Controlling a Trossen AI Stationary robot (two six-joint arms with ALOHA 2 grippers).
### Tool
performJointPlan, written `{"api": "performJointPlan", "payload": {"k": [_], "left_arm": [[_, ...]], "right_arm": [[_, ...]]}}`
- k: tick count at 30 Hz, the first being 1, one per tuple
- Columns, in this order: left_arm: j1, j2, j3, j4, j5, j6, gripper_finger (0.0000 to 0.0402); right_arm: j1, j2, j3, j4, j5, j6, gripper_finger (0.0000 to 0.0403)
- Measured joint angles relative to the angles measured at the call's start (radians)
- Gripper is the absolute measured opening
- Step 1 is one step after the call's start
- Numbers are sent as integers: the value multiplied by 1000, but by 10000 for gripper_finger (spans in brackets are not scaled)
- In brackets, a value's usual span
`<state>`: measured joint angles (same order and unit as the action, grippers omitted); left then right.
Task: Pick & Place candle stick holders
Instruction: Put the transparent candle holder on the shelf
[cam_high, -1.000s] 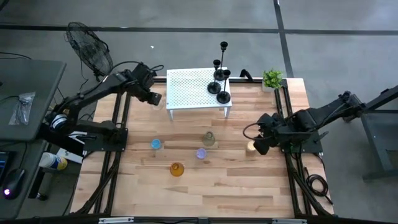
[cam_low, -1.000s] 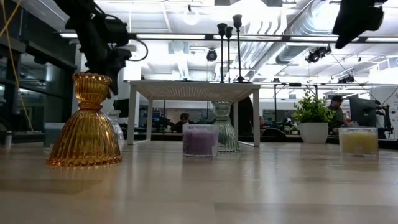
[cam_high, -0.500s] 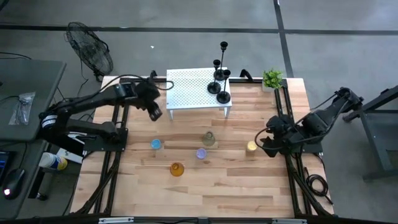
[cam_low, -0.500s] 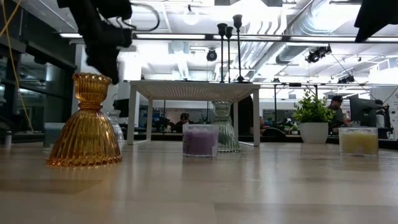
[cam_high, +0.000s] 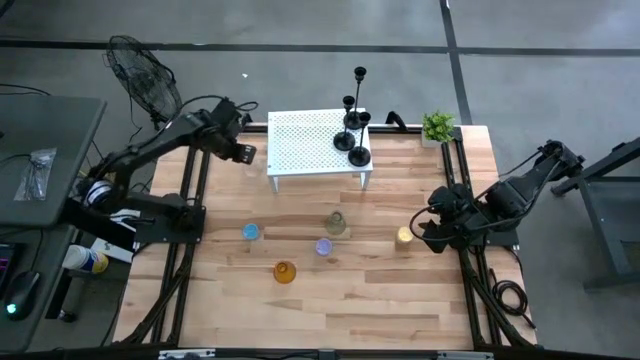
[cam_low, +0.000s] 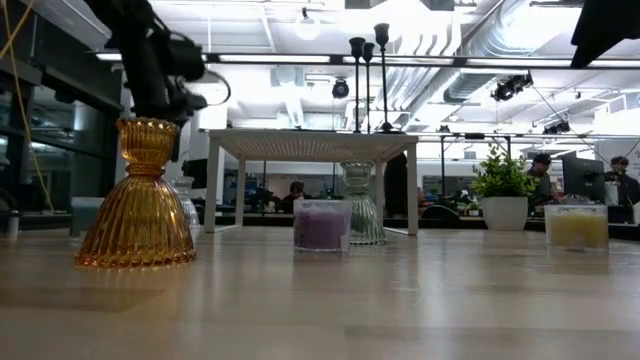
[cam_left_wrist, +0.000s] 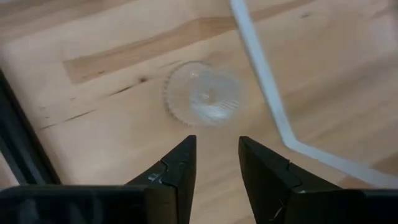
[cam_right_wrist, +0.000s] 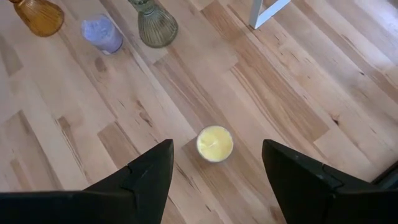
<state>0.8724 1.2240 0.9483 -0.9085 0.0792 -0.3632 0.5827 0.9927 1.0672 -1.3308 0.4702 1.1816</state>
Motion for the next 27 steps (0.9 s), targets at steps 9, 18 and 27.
{"api": "performJointPlan", "payload": {"k": [9,18,27], "left_arm": [[61,96,0,90,40,27,117],[59,113,21,101,11,26,117],[57,207,21,98,35,34,117]], "right_arm": [[0,0,0,0,0,0,239],[0,0,0,0,1,3,239],[0,0,0,1,3,3,239]]}}
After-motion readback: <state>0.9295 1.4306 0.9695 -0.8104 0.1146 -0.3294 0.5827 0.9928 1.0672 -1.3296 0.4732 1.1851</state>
